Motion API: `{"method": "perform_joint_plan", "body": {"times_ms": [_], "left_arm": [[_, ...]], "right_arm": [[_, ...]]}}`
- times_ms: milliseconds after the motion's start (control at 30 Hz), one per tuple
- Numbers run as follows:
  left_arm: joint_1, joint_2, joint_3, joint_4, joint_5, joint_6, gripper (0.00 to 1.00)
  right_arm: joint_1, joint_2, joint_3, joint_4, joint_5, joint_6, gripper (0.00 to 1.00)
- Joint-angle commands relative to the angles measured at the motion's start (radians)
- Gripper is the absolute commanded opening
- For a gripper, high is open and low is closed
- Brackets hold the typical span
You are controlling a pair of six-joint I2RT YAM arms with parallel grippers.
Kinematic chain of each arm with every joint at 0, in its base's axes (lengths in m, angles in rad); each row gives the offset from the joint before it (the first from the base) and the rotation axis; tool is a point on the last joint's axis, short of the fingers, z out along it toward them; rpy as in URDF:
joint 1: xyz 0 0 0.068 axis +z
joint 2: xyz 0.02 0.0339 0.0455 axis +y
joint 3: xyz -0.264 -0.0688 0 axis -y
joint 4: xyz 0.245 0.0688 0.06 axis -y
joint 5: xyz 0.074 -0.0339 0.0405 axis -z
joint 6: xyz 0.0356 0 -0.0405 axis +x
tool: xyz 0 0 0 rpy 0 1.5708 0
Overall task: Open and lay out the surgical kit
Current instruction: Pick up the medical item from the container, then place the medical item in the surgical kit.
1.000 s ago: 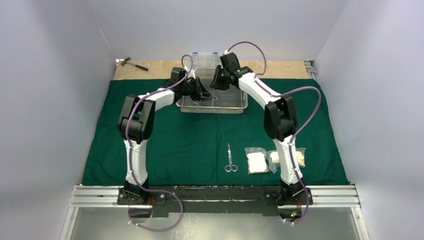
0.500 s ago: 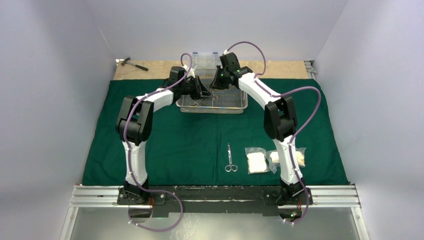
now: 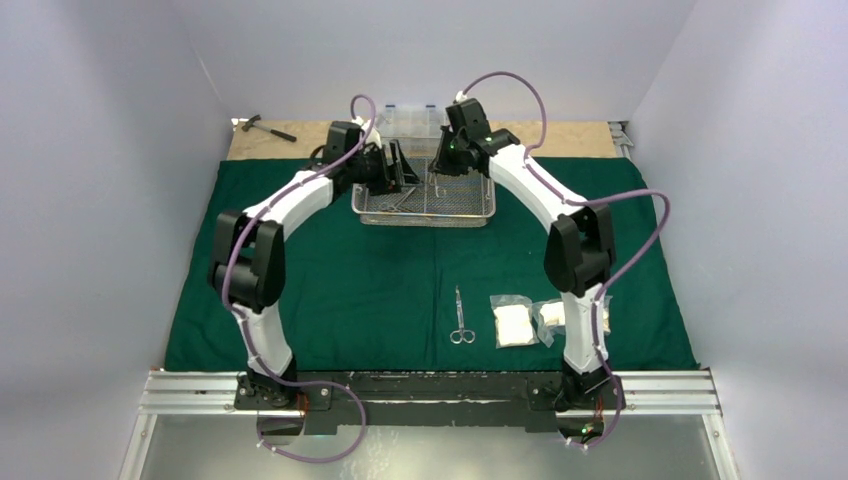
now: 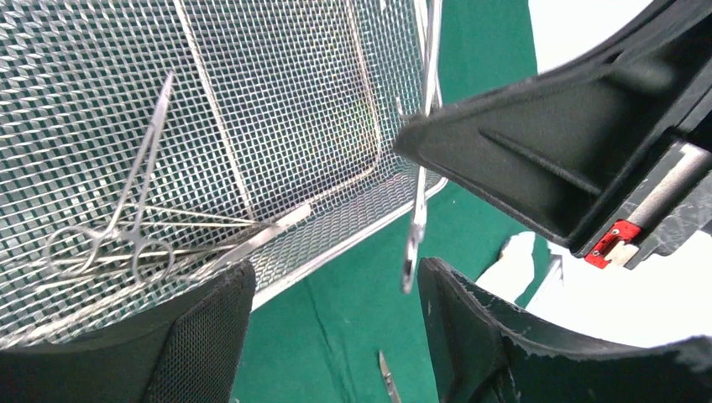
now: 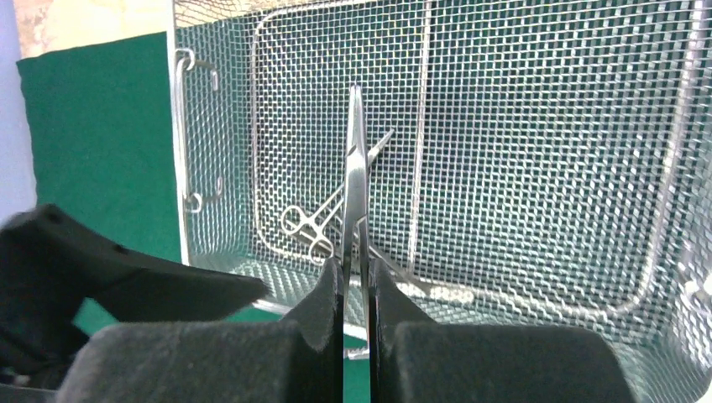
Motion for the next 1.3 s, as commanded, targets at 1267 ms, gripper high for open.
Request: {"method": "perform_joint_plan", "body": {"times_ms": [1267], "left_arm": [[-0.002,-0.561,-0.302,-0.411,-0.462,0.171,0.7]], "right_arm": [[0.492,-0.25,-0.634,-0.257,0.079,0.249,0.0]]}}
